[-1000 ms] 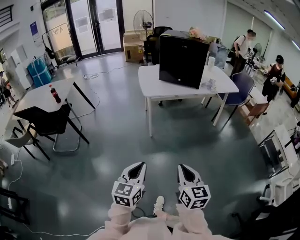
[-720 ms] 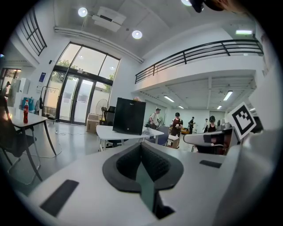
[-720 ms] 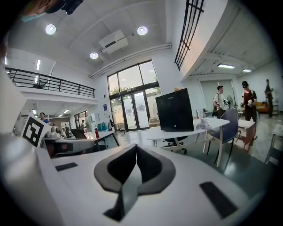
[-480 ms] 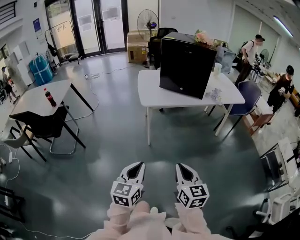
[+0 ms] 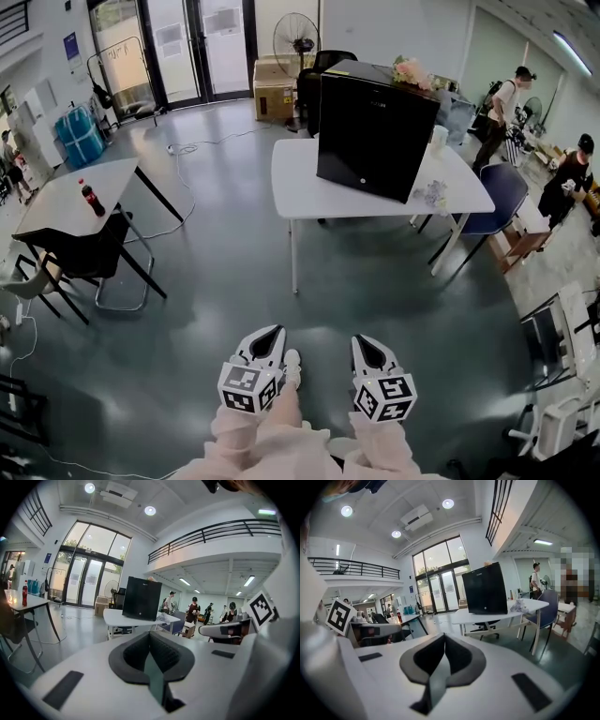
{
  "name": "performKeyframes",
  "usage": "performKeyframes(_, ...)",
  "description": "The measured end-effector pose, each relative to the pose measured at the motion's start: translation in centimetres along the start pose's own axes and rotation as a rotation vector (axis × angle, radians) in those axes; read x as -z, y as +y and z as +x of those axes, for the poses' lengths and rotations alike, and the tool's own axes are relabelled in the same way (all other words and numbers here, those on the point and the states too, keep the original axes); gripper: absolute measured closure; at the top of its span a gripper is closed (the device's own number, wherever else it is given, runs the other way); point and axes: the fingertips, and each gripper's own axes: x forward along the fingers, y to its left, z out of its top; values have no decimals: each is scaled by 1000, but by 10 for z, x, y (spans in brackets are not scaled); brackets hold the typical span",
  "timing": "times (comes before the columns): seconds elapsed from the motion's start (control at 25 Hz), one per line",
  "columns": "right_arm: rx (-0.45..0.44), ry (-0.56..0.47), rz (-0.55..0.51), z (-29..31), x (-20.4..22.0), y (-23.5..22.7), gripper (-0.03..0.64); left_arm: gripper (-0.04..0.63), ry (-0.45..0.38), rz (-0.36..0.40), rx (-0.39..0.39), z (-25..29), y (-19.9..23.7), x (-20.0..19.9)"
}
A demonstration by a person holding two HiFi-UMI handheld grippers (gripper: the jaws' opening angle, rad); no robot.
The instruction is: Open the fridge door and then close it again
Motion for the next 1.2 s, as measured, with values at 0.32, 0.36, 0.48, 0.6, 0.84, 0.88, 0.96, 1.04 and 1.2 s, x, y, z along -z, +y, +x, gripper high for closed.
performKeyframes(0.32,5,-3,-29,82,-38,-25,606,584,-12,-1,22,78,45,-35)
performKeyframes(0.36,7,0,-33,94,-45,-30,606,584,-16,1,26,91,52,-43)
performKeyframes(0.48,12,2,-38,132,-67,-46,606,584,-26,8,41,128,69,-67)
performKeyframes(0.6,22,-4,-32,172,-88,-61,606,584,-29,18,47,164,91,-88)
performKeyframes(0.84,35,-3,-37,253,-119,-82,606,584,-33,2,50,228,142,-116)
performKeyframes(0.88,38,-5,-35,264,-122,-85,606,584,-32,3,53,238,148,-118)
performKeyframes(0.96,48,-11,-30,282,-127,-92,605,584,-31,6,58,255,160,-121)
performKeyframes(1.04,61,-9,-28,294,-130,-96,605,584,-28,6,64,267,170,-123)
performKeyframes(1.2,86,-17,-33,307,-144,-102,604,584,-8,1,84,283,181,-127)
